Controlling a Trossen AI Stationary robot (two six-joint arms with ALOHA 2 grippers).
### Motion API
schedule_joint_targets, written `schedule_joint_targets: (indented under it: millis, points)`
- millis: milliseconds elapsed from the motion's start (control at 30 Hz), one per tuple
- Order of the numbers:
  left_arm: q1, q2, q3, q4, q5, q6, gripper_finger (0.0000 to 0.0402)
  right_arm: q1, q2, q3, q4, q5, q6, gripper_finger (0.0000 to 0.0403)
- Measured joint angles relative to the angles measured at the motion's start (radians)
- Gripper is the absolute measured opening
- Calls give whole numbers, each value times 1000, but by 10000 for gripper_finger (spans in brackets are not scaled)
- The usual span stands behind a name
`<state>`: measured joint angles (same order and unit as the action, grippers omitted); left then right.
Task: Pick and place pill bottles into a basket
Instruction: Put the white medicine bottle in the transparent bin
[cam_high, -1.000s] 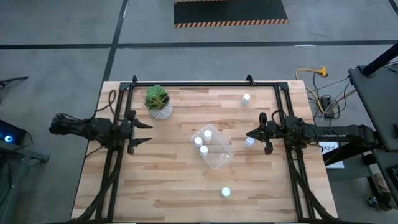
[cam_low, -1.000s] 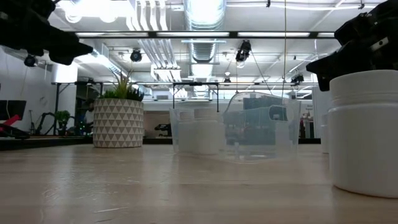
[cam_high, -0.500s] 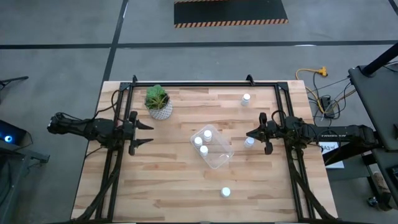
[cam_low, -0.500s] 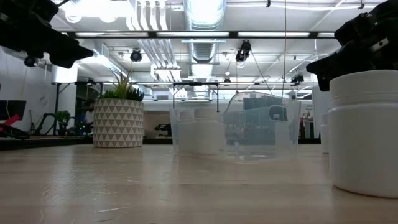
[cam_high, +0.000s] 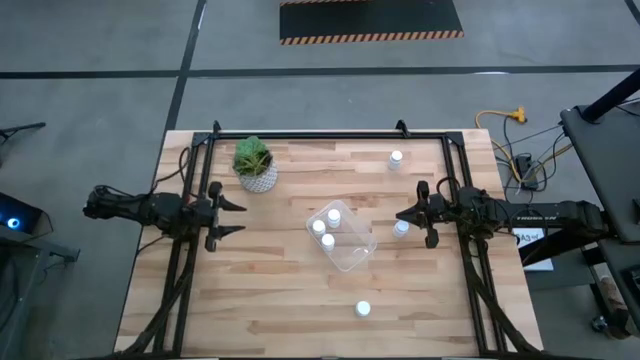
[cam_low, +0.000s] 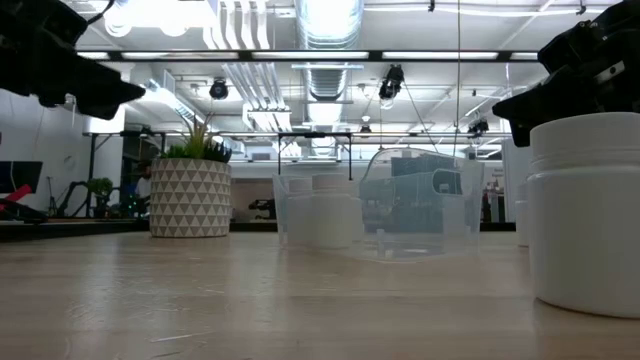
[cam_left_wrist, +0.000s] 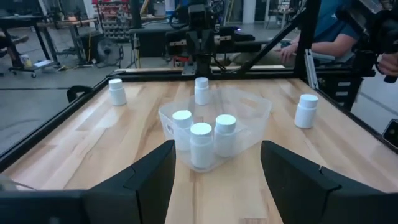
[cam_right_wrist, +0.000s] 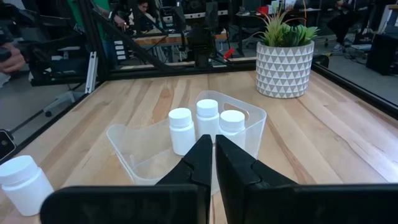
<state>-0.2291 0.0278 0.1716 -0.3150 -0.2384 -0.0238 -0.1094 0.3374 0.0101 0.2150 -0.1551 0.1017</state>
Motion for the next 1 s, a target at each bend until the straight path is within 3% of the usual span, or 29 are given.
schedule_joint_targets:
  millis: [533, 733, 1000]
  points:
    - [0, 0, -70, 72, -7, -26, 219, 0, 0, 0, 0, -1, 3, 13]
    - [0, 9, -108, 201, -5, -24, 219, 0, -1, 0, 0, -1, 3, 13]
    - [0, 41, -110, 202, -3, -49, 219, 0, 0, 0, -1, 0, 3, 13]
